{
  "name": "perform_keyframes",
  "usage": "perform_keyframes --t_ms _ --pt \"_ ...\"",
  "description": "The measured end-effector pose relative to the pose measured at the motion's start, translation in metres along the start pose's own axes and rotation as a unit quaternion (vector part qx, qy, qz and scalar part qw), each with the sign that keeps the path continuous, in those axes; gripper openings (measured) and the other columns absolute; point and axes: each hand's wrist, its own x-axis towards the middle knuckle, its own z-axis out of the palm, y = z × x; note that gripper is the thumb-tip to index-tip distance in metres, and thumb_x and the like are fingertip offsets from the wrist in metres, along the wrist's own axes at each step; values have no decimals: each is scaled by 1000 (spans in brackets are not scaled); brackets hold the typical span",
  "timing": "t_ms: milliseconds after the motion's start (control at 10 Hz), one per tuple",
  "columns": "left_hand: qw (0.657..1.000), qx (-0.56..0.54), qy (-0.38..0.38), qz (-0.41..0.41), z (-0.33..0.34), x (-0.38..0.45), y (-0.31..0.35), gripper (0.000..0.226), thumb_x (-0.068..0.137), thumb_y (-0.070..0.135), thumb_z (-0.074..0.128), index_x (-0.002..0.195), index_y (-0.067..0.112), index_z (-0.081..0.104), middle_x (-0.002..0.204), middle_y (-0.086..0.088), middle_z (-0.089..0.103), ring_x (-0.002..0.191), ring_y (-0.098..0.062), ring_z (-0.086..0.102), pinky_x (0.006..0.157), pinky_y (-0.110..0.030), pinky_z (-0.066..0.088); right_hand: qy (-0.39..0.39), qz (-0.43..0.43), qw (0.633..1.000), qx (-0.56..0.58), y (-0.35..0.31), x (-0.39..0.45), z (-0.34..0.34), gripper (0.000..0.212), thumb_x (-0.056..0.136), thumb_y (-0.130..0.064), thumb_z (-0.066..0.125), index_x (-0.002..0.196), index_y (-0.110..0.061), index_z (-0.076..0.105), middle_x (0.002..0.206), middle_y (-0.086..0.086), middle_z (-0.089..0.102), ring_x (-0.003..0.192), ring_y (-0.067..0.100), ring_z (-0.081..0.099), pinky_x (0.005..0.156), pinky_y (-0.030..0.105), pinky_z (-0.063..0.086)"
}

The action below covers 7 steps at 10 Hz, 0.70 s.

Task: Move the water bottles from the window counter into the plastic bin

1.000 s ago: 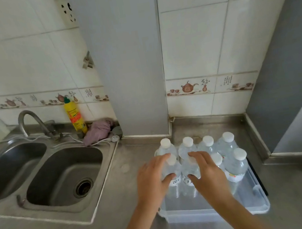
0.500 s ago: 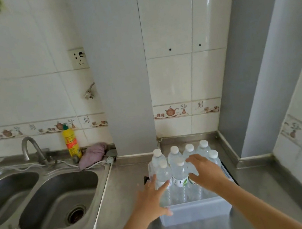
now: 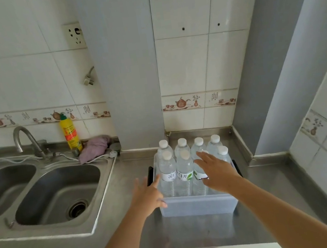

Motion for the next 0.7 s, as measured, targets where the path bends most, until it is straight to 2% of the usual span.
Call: perform_keyframes --t_ms 100,200,300,400,500,600,700 --pt "998 47 30 -17 -2 -2 6 38 94 48 54 123 27 68 167 -2 9 152 -32 9 117 -57 7 4 -19 1000 -8 0 -2 0 67 93 -29 55 150 -21 20 161 0 7 147 20 9 115 35 23" --pt "988 -4 150 -25 -8 -7 16 43 90 42 59 126 18 66 154 0 41 141 -21 39 107 -43 31 17 -22 1000 -13 3 -6 -7 64 96 -39 47 150 -21 18 161 1 11 146 21 13 116 37 18" --pt "932 -41 360 -13 -32 -9 17 40 88 40 51 110 15 73 120 -1 69 106 -23 68 81 -37 52 49 -16 998 -32 12 -12 -19 62 98 -46 37 151 -22 15 161 0 12 147 21 13 118 41 15" --pt "900 -42 433 -41 -75 -12 19 50 92 44 48 133 17 60 139 -4 60 126 -23 58 94 -45 51 90 -3 995 -50 22 -14 -44 61 99 -49 29 151 -24 10 161 0 11 147 19 10 120 42 11" --pt "865 -19 499 -50 -125 -18 30 59 96 47 44 147 18 45 156 -2 41 144 -21 35 109 -49 33 171 7 983 -61 25 -16 -81 61 98 -49 15 151 -21 16 159 4 16 146 23 16 118 45 14" --pt "841 -20 539 -41 -179 -25 40 65 100 52 33 156 22 23 164 2 16 151 -14 7 118 -44 8 272 20 958 -84 27 -15 -126 64 98 -49 11 145 -14 36 149 11 40 136 31 40 107 52 36" --pt "822 -17 568 -42 -228 -34 51 67 101 54 29 158 25 9 166 3 5 152 -14 -2 119 -43 -4 339 32 936 -89 29 -13 -164 63 98 -49 20 150 -15 24 155 11 27 142 32 26 112 52 27"
